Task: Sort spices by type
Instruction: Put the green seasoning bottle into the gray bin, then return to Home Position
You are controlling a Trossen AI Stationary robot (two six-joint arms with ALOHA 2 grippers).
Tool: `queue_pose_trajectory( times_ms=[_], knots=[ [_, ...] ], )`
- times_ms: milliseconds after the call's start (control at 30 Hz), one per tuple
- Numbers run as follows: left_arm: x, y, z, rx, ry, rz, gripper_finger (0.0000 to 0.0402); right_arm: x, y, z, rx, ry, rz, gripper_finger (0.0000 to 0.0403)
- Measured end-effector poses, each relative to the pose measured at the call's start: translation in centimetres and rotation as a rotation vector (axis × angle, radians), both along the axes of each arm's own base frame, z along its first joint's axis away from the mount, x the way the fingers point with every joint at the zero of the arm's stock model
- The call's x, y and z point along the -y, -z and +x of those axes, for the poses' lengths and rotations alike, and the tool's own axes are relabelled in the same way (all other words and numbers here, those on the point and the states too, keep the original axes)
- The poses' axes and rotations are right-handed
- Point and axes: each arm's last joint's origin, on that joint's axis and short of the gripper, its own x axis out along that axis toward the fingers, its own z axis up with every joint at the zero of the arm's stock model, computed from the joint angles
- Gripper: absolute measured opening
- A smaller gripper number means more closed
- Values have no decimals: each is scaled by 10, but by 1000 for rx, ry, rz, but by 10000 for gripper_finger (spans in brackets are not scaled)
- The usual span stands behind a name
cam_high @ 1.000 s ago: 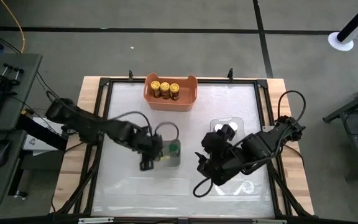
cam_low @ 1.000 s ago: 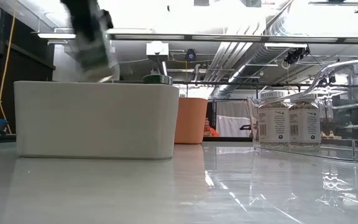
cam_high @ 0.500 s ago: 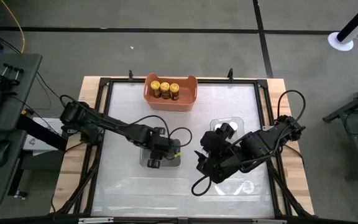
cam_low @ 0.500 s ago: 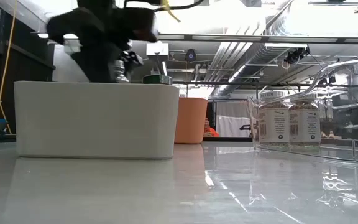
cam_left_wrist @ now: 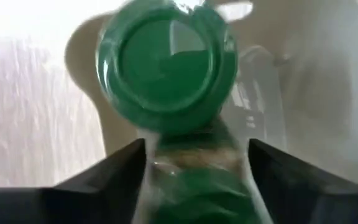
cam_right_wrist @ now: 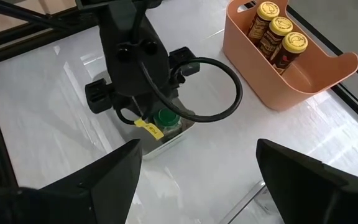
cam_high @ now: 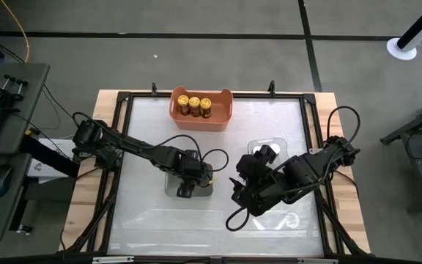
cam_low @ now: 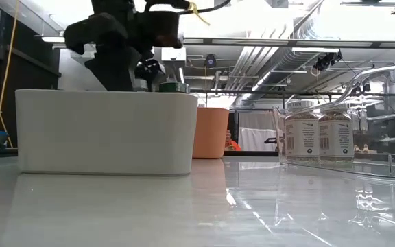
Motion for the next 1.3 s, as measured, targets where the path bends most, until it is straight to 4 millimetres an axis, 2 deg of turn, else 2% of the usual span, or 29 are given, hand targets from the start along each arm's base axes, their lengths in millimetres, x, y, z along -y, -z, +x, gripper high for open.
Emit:
queue_pose_trajectory(
  times_ms=[67,167,400,567,667,767,967,1067,1167,1300],
  knots=[
    [0,0,1,12,-7,-5,295,1,0,0,0,2,-1,311],
    [1,-4,1,17,-3,-23,317,2,0,1,0,7,-2,311],
    [1,-28,5,16,15,-18,317,6,0,3,-1,16,-10,311],
    [-7,-48,-8,-99,3,35,314,12,0,6,-17,6,-34,311],
    [-13,-60,-27,-98,-57,38,314,19,0,9,-19,25,-38,311],
    [-19,-71,-57,-32,-159,-6,314,25,0,12,-23,36,-45,311],
    [-22,-83,-133,348,-384,-211,314,31,0,14,-38,25,-75,311],
    [-24,-78,-165,586,-424,-313,313,32,0,15,-40,27,-78,311],
    [-31,-67,-187,841,-449,-350,300,32,0,15,-44,23,-76,311],
    [-44,-47,-209,1128,-487,-325,245,29,1,14,-70,-12,-26,292]
  ],
)
